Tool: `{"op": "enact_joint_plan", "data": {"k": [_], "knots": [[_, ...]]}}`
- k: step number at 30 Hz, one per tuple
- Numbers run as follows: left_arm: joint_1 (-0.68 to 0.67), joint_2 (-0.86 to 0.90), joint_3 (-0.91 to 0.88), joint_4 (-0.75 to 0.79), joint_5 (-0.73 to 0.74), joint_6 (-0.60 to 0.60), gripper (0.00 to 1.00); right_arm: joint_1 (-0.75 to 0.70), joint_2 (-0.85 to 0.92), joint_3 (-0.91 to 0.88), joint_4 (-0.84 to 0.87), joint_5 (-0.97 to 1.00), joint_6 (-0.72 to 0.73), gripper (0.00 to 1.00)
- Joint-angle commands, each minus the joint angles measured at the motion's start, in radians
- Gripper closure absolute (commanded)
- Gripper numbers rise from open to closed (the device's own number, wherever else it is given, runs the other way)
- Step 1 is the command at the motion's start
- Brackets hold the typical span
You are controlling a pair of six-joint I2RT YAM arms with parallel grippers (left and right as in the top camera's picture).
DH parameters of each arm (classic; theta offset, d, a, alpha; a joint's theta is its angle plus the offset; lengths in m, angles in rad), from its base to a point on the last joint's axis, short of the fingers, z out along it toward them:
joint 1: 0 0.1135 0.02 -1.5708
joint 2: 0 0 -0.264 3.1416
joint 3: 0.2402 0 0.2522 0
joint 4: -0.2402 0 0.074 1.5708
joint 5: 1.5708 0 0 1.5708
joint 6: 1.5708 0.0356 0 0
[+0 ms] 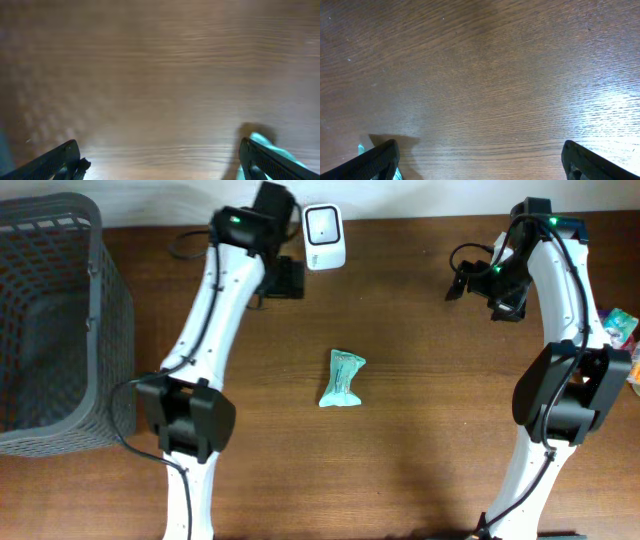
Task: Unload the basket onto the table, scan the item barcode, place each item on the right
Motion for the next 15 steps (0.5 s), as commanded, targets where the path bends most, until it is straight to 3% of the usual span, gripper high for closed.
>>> {"op": "enact_joint_plan", "data": {"k": [1,4,7,13,15], "knots": [[0.065,0.009,0.013,-0.036,-0.022,-0.014,0.01,-0.003,0.000,0.011,0.000,0.013,-0.003,0.01],[0.095,0.009,0.013,-0.065,-0.023,-0.014,0.01,-0.003,0.000,0.011,0.000,0.013,-0.002,0.01],[0.100,0.009,0.013,-0.068,-0.022,-0.014,0.01,-0.003,0.000,0.011,0.103,0.008,-0.002,0.01],[0.099,0.009,0.013,-0.068,-0.023,-0.014,0.01,0.005,0.000,0.011,0.003,-0.293,0.012,0.01],[0.099,0.009,0.013,-0.068,-0.023,-0.014,0.01,0.054,0.002,-0.022,-0.075,-0.307,-0.101,0.01]]}}
